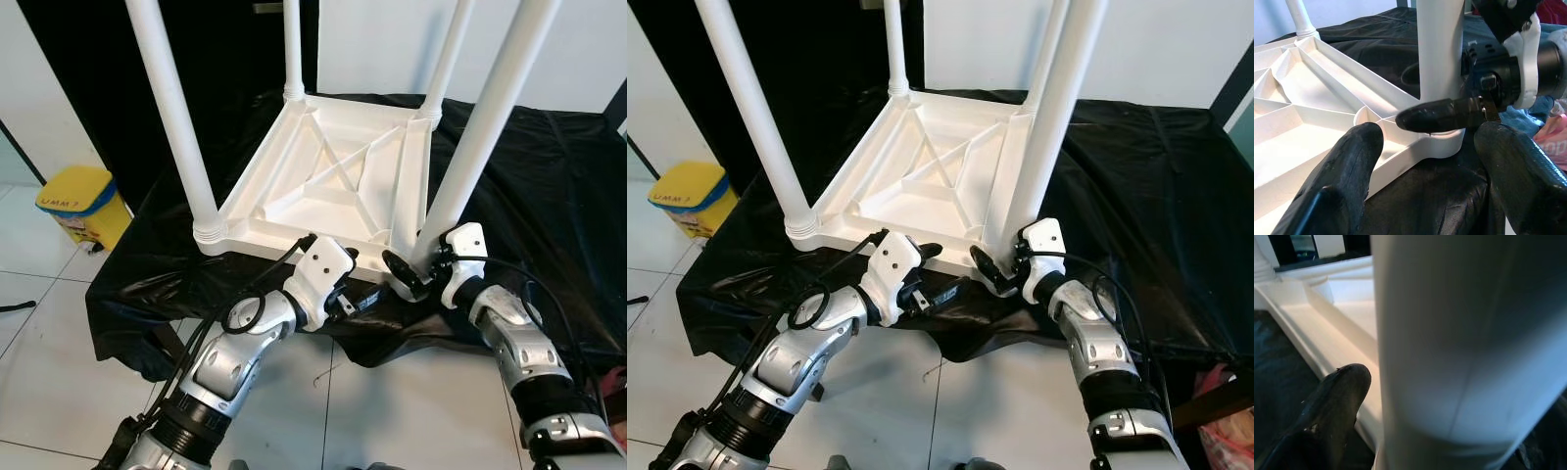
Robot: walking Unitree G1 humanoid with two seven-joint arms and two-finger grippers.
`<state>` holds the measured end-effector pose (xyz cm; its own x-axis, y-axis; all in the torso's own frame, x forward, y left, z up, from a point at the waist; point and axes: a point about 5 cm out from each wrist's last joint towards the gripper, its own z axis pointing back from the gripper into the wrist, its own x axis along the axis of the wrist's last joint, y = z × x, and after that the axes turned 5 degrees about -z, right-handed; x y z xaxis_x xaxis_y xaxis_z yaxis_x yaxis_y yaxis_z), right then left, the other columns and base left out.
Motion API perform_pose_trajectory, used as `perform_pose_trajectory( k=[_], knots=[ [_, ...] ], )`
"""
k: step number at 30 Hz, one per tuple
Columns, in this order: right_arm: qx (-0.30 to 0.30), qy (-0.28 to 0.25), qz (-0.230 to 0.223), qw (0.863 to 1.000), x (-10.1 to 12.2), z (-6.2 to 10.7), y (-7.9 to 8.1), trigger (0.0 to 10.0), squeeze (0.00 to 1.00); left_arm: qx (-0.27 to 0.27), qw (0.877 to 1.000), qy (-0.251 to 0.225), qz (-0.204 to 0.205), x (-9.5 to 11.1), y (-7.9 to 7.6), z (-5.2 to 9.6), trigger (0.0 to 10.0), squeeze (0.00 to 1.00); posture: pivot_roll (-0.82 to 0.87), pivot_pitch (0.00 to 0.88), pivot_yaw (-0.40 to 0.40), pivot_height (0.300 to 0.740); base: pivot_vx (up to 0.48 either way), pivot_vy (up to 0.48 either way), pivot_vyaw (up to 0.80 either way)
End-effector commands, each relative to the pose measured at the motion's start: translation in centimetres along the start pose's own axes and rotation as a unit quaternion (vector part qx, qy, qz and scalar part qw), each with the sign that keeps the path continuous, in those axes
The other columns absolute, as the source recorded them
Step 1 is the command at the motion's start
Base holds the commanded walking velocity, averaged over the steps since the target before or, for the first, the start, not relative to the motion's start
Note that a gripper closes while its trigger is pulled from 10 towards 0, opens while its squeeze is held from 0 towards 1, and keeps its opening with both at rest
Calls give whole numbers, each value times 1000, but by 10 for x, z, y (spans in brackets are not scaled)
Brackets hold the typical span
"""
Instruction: Building children table
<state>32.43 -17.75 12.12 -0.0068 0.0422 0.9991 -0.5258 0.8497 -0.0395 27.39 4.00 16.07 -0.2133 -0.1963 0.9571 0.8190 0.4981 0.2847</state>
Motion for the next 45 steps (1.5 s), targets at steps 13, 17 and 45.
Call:
perform_pose_trajectory(
  k=[13,17,45],
  knots=[
    [-22,25,-23,999,-16,9,-8,0,0,-29,1000,-4,0,1,-1,1,10000,0,-21,49,-26,740,0,0,0],
    [-45,13,-32,998,-16,11,-4,10000,0,-31,1000,-3,0,1,-2,1,10000,0,-24,49,-24,740,0,0,0],
    [-395,9,-110,912,-29,16,39,10000,0,-36,999,-4,2,0,-5,0,10000,0,-37,34,-25,740,0,0,0]
  ],
)
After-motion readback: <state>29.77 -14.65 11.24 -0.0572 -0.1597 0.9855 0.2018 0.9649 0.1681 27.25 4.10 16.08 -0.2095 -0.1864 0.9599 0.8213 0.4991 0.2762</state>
